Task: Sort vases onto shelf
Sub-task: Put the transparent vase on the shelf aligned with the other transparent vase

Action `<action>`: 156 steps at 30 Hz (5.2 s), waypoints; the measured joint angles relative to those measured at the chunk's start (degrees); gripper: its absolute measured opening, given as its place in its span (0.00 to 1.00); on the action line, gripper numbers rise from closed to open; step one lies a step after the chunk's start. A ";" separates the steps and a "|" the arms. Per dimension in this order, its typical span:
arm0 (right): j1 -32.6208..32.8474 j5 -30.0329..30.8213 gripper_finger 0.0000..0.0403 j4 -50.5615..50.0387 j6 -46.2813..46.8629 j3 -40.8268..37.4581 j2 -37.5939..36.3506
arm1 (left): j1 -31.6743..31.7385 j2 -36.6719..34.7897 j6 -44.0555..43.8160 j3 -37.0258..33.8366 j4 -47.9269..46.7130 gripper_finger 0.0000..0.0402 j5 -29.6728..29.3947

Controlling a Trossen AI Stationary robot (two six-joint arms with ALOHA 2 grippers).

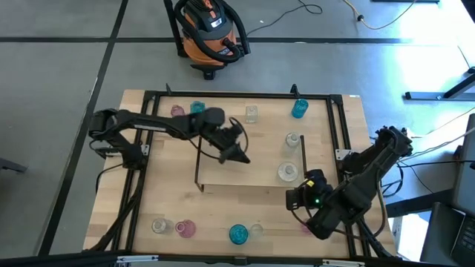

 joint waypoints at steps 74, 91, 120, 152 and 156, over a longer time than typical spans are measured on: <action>-11.55 3.79 0.00 -7.68 -1.55 -0.80 -0.12 | 1.45 9.37 -14.10 0.02 15.63 0.00 -0.48; 8.32 -33.72 0.00 -14.65 1.42 2.46 -3.17 | 1.68 9.35 -15.65 0.02 20.77 0.00 3.17; 12.83 -44.14 0.33 2.69 4.50 -19.51 -3.54 | 1.65 9.35 -18.66 0.04 24.70 0.00 2.82; 12.76 -45.57 0.01 -5.77 2.94 -13.78 -14.84 | 1.75 9.35 -18.39 0.04 24.76 0.00 1.24; 12.59 -41.48 0.00 -15.79 2.56 -2.59 -15.56 | 1.73 9.35 -17.58 0.04 24.74 0.00 0.88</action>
